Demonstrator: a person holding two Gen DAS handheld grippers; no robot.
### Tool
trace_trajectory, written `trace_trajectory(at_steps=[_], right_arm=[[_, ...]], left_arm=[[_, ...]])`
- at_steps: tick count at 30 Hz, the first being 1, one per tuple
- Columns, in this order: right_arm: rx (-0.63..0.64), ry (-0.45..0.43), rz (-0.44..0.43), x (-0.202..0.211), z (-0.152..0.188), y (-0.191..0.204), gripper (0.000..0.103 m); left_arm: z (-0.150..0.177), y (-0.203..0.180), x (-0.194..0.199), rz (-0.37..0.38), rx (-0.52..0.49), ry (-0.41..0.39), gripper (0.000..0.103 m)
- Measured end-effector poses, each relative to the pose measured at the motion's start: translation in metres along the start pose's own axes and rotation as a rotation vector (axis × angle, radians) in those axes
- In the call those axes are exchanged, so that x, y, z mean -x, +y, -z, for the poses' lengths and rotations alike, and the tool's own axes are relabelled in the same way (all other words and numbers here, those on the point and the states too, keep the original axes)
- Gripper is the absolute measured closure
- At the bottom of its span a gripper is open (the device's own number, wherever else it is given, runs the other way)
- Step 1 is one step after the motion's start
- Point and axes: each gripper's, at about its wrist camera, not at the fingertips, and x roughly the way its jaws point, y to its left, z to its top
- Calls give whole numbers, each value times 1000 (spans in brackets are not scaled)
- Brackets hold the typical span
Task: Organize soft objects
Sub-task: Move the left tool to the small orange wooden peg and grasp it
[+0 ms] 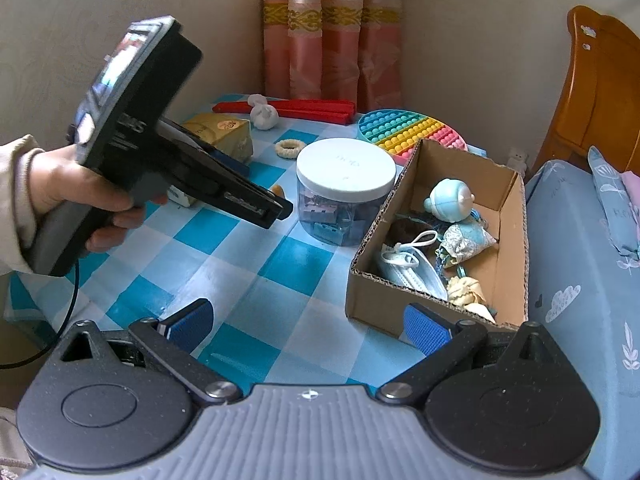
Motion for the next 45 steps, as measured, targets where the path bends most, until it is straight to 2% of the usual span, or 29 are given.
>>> trace_trajectory(at_steps=[5, 7, 10, 14, 19, 25, 30, 36, 45], right_arm=[[-3, 6, -7, -6, -1, -2, 0], [-7, 8, -10, -8, -1, -3, 0], [-8, 8, -13, -10, -2, -5, 0], [-5, 6, -14, -10, -2, -6, 0], [-9, 7, -22, -10, -2, -6, 0], [-4, 15, -20, -12, -2, -4, 0], [-3, 12, -26, -10, -4, -4, 0], [56, -3, -12, -7, -12, -4, 0], [173, -91, -7, -6, -60, -17, 2]], left_arm=[[0, 2, -15, -29, 4, 21, 57], [-2, 1, -18, -50, -1, 19, 63], [-4, 4, -23, -41, 17, 21, 67], [-5, 4, -30, -58, 13, 23, 68], [-4, 4, -35, -67, 9, 23, 80], [-4, 4, -38, -41, 13, 23, 93], [-3, 5, -34, -34, 21, 30, 93], [4, 7, -17, -19, 39, 21, 93], [25, 7, 21, 13, 72, 3, 93]])
